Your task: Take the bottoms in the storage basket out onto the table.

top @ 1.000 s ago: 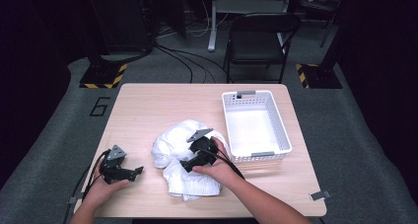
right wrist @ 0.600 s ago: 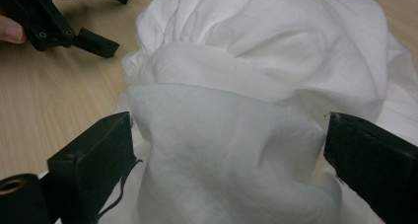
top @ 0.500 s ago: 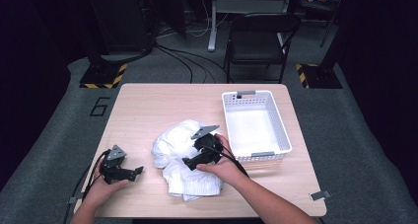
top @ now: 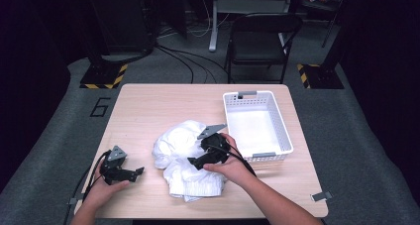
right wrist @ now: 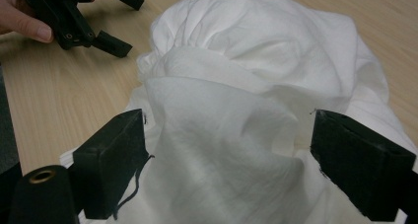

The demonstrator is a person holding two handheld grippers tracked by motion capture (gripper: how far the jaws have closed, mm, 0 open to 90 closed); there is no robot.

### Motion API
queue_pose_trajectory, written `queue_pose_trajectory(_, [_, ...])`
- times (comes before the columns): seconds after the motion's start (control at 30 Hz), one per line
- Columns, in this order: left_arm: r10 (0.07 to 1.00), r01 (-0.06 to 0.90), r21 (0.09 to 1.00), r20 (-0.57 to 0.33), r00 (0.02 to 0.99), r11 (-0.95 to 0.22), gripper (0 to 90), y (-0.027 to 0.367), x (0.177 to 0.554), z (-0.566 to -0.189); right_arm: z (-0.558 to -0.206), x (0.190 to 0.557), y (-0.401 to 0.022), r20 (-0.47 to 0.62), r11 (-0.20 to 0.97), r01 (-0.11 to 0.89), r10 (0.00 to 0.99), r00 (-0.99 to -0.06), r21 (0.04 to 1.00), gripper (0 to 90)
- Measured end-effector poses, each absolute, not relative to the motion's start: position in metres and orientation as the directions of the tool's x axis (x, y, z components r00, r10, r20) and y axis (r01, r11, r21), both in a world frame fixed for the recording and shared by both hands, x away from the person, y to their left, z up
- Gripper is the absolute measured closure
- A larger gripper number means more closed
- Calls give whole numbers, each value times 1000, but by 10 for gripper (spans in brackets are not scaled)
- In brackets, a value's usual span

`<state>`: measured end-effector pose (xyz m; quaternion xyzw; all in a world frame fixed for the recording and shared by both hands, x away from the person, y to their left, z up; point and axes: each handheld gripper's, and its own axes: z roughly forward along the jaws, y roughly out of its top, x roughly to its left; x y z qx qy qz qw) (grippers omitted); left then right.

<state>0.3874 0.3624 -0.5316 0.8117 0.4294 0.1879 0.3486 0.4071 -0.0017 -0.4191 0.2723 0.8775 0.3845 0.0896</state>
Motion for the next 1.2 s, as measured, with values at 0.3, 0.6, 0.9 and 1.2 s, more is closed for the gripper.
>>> queue_pose_trajectory(0.3, [828, 566, 727, 6, 561, -389, 26, 362, 387, -532, -411, 403, -13, 50, 543, 398, 545, -837, 739, 155])
queue_pose_trajectory(0.6, [828, 567, 726, 6, 561, -389, 26, 362, 387, -532, -411, 397, -28, 72, 533, 381, 510, -857, 756, 180])
queue_pose_trajectory(0.9, [828, 566, 728, 5, 560, -388, 26, 362, 387, -532, -416, 384, -39, 39, 549, 338, 484, -874, 764, 180])
queue_pose_trajectory(1.2, [828, 567, 727, 6, 560, -389, 26, 362, 387, -532, -423, 373, -50, 51, 525, 344, 494, -868, 779, 194])
